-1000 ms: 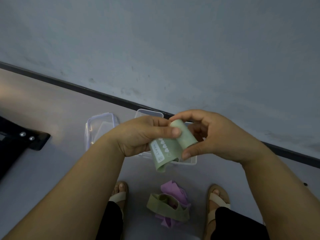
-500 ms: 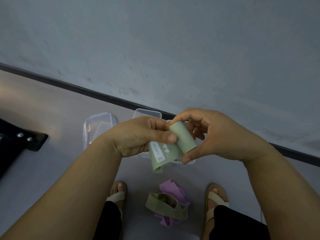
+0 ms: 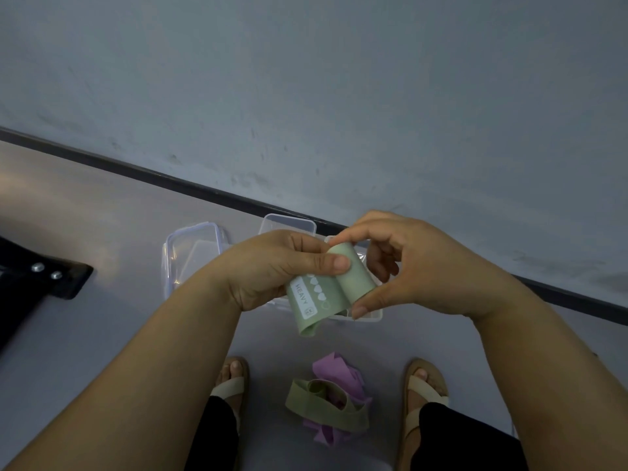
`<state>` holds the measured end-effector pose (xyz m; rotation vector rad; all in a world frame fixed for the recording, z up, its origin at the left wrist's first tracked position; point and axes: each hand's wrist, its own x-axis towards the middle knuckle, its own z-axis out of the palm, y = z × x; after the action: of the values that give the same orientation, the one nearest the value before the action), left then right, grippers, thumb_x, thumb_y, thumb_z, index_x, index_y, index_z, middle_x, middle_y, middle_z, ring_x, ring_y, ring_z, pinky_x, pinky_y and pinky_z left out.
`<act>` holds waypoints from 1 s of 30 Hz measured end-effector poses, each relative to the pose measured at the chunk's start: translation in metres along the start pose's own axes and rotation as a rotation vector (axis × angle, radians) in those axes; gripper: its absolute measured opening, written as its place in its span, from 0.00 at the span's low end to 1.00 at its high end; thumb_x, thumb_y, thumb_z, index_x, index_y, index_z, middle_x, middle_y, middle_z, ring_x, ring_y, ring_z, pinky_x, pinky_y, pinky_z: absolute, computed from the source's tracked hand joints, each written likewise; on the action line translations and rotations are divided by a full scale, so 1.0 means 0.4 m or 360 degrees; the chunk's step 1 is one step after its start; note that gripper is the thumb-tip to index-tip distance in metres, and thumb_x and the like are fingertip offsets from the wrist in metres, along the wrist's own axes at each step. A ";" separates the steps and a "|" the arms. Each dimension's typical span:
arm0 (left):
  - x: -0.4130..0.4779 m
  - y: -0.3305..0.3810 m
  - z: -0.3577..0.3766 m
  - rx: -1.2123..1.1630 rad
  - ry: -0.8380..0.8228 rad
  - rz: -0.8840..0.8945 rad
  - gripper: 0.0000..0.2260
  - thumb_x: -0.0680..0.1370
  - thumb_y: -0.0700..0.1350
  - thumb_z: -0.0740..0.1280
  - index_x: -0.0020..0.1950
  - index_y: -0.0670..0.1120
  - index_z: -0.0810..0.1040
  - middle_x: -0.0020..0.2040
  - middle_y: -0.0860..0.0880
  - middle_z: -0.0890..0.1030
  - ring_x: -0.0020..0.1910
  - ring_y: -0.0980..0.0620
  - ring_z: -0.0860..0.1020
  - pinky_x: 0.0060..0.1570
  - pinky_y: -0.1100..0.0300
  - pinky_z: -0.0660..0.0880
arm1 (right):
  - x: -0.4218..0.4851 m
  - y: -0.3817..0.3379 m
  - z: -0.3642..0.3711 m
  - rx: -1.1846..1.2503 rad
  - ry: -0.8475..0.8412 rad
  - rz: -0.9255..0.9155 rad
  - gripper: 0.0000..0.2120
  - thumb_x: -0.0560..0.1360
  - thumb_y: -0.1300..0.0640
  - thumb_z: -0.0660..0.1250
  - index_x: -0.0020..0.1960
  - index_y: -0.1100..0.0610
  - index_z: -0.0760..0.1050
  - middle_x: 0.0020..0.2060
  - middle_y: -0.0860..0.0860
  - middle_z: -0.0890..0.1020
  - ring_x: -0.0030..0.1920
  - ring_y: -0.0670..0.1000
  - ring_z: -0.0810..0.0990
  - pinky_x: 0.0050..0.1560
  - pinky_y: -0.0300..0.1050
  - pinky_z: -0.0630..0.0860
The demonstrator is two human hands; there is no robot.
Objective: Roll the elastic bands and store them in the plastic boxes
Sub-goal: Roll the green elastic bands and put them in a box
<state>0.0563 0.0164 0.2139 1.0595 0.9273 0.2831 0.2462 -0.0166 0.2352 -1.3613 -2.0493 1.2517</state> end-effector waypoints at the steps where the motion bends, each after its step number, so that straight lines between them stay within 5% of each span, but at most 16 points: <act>1: 0.001 0.000 0.000 -0.0015 0.0025 0.0009 0.08 0.64 0.46 0.72 0.39 0.45 0.85 0.38 0.45 0.83 0.35 0.52 0.81 0.35 0.63 0.78 | 0.000 -0.002 0.002 -0.0001 0.0018 -0.0011 0.28 0.57 0.49 0.78 0.55 0.38 0.73 0.45 0.35 0.74 0.39 0.43 0.74 0.39 0.33 0.73; 6: 0.007 0.000 -0.010 -0.0221 0.0227 0.0125 0.17 0.65 0.47 0.71 0.51 0.40 0.81 0.44 0.42 0.83 0.39 0.50 0.81 0.40 0.60 0.79 | 0.010 0.015 0.017 0.0475 0.0219 0.0167 0.32 0.55 0.41 0.72 0.58 0.36 0.67 0.56 0.37 0.74 0.51 0.41 0.78 0.51 0.42 0.79; 9: 0.019 -0.001 -0.008 -0.0390 0.0427 0.0227 0.20 0.64 0.48 0.70 0.53 0.40 0.81 0.47 0.41 0.83 0.43 0.48 0.81 0.44 0.59 0.79 | 0.029 0.023 0.035 0.0781 0.0489 0.0273 0.23 0.61 0.38 0.64 0.53 0.43 0.72 0.48 0.45 0.81 0.47 0.46 0.82 0.52 0.44 0.79; 15: 0.030 0.000 0.018 -0.0585 0.0560 0.0387 0.22 0.66 0.47 0.70 0.57 0.38 0.78 0.50 0.39 0.82 0.48 0.43 0.81 0.54 0.48 0.77 | 0.057 0.014 0.074 0.1099 0.0723 0.0323 0.23 0.63 0.38 0.62 0.50 0.53 0.76 0.44 0.52 0.84 0.45 0.50 0.84 0.46 0.46 0.81; 22: 0.026 0.004 0.035 -0.0511 0.0587 0.0478 0.21 0.64 0.45 0.70 0.56 0.40 0.78 0.47 0.41 0.83 0.45 0.45 0.82 0.48 0.53 0.79 | 0.058 0.028 0.065 0.0995 0.0840 0.0302 0.19 0.67 0.43 0.64 0.52 0.54 0.77 0.43 0.51 0.84 0.44 0.50 0.84 0.48 0.49 0.81; 30: 0.019 0.009 0.039 -0.0154 0.0586 0.0521 0.12 0.72 0.49 0.66 0.52 0.48 0.81 0.45 0.47 0.85 0.45 0.51 0.83 0.44 0.61 0.80 | 0.046 0.042 0.036 0.0900 0.0798 0.0225 0.07 0.73 0.54 0.65 0.51 0.48 0.77 0.42 0.51 0.83 0.43 0.47 0.83 0.45 0.41 0.80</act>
<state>0.0735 0.0132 0.2158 1.0867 1.0519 0.8084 0.2369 -0.0050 0.2107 -1.3701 -1.1663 1.2538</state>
